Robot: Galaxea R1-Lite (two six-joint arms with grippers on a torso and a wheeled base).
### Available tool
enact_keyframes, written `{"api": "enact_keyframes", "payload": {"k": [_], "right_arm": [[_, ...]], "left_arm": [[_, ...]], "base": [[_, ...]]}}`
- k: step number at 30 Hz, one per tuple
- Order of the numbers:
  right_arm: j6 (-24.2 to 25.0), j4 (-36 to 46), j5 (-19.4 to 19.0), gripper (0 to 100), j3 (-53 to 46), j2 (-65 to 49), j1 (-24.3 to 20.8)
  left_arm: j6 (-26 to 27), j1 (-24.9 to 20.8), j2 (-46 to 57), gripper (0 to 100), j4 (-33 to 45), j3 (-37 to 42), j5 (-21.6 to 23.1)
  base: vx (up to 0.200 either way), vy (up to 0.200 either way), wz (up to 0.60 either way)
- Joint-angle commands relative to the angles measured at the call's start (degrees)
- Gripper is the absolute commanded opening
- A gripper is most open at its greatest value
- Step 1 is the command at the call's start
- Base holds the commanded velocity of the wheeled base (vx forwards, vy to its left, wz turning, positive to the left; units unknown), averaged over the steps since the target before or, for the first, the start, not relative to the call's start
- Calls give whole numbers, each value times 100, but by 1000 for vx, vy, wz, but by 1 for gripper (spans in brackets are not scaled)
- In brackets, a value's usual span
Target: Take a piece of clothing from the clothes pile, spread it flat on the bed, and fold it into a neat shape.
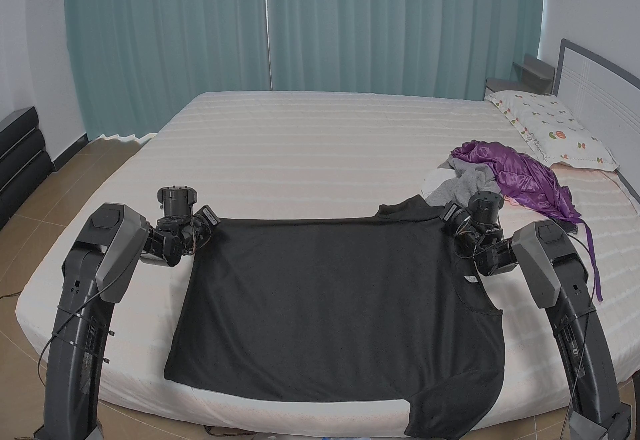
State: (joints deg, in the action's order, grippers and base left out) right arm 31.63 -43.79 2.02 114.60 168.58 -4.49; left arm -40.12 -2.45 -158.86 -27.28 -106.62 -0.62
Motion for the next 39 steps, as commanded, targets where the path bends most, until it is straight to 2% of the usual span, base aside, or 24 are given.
{"api": "enact_keyframes", "payload": {"k": [1, 6, 9, 12, 14, 15, 17, 20, 21, 22, 24, 26, 28, 29, 32, 33, 34, 36, 39], "right_arm": [[1, -24, 0, 100, -1, 43, -17], [62, -33, 79, 100, -1, -80, -26], [291, -95, 299, 100, -17, -309, 36], [396, -191, 316, 100, -342, -572, 62], [546, -490, 255, 100, -1309, -1161, 71], [546, -490, 255, 100, -1309, -1161, 71], [713, -912, -79, 100, -2663, -1899, 27], [1099, -1062, -484, 100, -3955, -2585, 44], [1170, -1079, -519, 100, -4086, -2646, 36], [1530, -1246, -668, 100, -4719, -2963, 44], [1750, -1536, -782, 100, -5484, -3350, 53], [1794, -1686, -809, 100, -5923, -3543, 53], [1846, -1923, -826, 100, -6793, -4009, 62], [1855, -1932, -826, 100, -6837, -4035, 71], [2110, -2064, -879, 100, -8015, -4580, 0], [2110, -2064, -879, 100, -8015, -4580, 0], [2251, -2274, -985, 100, -8560, -4765, -52], [2330, -2441, -1037, 100, -8894, -4844, -88], [2409, -3101, -1222, 100, -9834, -4888, -211]], "left_arm": [[-13, -19, -23, 100, 4, -17, 1], [-13, -19, 13, 100, -5, 1, -8], [-13, 17, 118, 100, -5, 168, -8], [-13, 52, 267, 100, -5, 282, -8], [-31, 131, 619, 100, -5, 607, 9], [-31, 131, 619, 100, -5, 607, 9], [-40, 245, 1181, 100, -23, 1135, 141], [-101, 350, 1788, 100, -5, 1776, 440], [-119, 359, 1858, 100, -5, 1864, 484], [-295, 421, 2280, 100, -23, 2391, 748], [-462, 456, 2781, 100, -32, 3059, 1134], [-506, 500, 3054, 100, -32, 3428, 1301], [-611, 535, 3590, 100, -32, 4211, 1583], [-620, 535, 3607, 100, -32, 4246, 1591], [-673, 517, 4275, 100, -40, 5362, 1925], [-673, 517, 4275, 100, -40, 5362, 1925], [-681, 500, 4530, 100, -93, 5872, 2075], [-681, 491, 4636, 100, -172, 6136, 2128], [-761, 430, 4838, 100, -603, 6883, 2136]], "base": [[0, 0, 0], [0, 0, 0], [0, 0, 0], [0, 0, 0], [0, 0, 0], [0, 0, 0], [0, 0, 0], [0, 0, 0], [0, 0, 0], [0, 0, 0], [0, 0, 0], [0, 0, 0], [0, 0, 0], [0, 0, 0], [0, 0, 0], [0, 0, 0], [0, 0, 0], [0, 0, 0], [0, 0, 0]]}}
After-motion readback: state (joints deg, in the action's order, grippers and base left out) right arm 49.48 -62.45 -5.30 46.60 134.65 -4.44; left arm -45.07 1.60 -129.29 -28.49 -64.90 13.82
